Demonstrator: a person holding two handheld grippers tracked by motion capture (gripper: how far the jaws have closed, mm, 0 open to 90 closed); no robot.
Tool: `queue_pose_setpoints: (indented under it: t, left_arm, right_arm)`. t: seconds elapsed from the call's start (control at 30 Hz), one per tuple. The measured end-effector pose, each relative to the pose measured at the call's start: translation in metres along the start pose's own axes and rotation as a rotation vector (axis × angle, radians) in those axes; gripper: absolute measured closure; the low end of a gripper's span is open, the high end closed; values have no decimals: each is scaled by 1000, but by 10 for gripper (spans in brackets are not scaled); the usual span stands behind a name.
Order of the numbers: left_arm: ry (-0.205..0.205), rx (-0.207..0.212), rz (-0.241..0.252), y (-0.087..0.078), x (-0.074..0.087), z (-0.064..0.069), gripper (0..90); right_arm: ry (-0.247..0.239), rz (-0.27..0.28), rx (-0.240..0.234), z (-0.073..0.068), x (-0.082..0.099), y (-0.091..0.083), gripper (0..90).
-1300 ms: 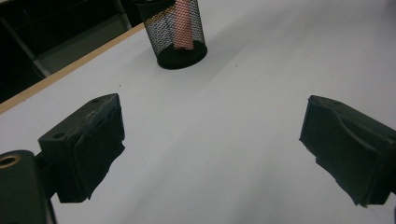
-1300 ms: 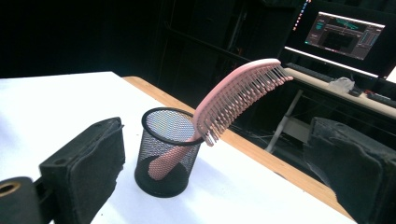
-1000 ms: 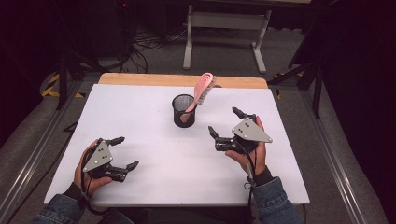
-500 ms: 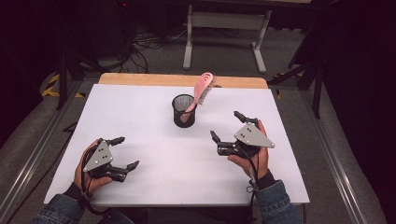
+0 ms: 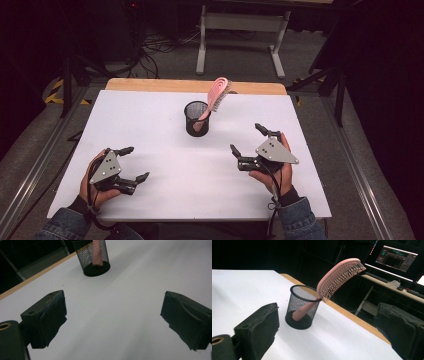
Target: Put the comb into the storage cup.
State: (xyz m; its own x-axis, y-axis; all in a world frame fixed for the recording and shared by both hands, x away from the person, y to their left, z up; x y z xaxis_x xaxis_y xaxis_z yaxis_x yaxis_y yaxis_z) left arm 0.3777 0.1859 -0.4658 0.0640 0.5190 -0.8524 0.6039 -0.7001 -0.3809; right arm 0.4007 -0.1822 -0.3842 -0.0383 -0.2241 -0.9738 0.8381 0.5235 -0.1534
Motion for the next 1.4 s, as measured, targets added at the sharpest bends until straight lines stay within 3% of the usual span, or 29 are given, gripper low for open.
queue_pose_setpoints:
  t: [0.53, 0.77, 1.4]
  left_arm:
    - [7, 5, -5, 1, 0, 1, 73]
    - [6, 4, -6, 1, 0, 1, 73]
    - [6, 8, -10, 2, 1, 1, 73]
  right_arm:
    - [-32, -16, -24, 2, 17, -9, 62]
    - [-44, -35, -11, 1, 26, -10, 65]
    - [-30, -81, -3, 4, 54, -16, 51]
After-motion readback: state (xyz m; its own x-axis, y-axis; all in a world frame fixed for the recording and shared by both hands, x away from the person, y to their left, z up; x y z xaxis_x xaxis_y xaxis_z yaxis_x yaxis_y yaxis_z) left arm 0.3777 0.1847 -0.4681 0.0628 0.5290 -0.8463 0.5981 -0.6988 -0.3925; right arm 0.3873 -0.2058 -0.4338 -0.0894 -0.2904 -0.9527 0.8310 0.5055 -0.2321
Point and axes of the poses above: each handheld gripper's, and its own axes: y roughly forward along the jaws, x roughly out of its underside, z roughly to its right, the point moved 6 cm from there along y, roughly forward along the jaws, and after that the axes turned 10 degrees about y, right-handed, at the moved point
